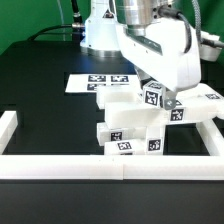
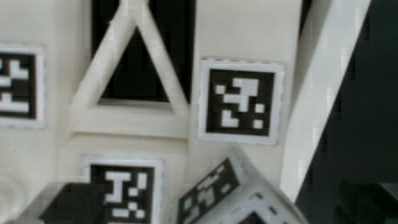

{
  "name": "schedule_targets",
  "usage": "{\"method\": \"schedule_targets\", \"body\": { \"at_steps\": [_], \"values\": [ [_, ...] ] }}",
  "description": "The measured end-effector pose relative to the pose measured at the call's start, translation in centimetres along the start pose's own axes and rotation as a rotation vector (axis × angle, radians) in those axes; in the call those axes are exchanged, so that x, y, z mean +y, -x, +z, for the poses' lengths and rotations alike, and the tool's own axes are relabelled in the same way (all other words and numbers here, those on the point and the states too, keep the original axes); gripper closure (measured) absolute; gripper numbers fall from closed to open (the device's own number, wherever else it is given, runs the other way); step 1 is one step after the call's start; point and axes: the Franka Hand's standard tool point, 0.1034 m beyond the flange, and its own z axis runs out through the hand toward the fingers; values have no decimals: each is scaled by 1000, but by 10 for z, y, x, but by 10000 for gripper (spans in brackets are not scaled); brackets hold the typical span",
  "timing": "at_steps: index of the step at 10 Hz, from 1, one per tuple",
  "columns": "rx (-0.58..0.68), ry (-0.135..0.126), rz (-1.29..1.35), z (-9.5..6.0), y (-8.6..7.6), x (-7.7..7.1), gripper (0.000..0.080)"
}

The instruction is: Assemble chair

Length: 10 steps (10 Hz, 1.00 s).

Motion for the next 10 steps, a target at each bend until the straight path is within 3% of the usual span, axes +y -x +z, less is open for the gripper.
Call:
{"method": "schedule_targets", "body": {
  "at_steps": [6, 9, 10],
  "values": [
    [37, 52, -434, -1, -2, 1, 151],
    [44, 55, -579, -1, -4, 1, 151],
    [44, 55, -579, -1, -4, 1, 273]
  ]
}}
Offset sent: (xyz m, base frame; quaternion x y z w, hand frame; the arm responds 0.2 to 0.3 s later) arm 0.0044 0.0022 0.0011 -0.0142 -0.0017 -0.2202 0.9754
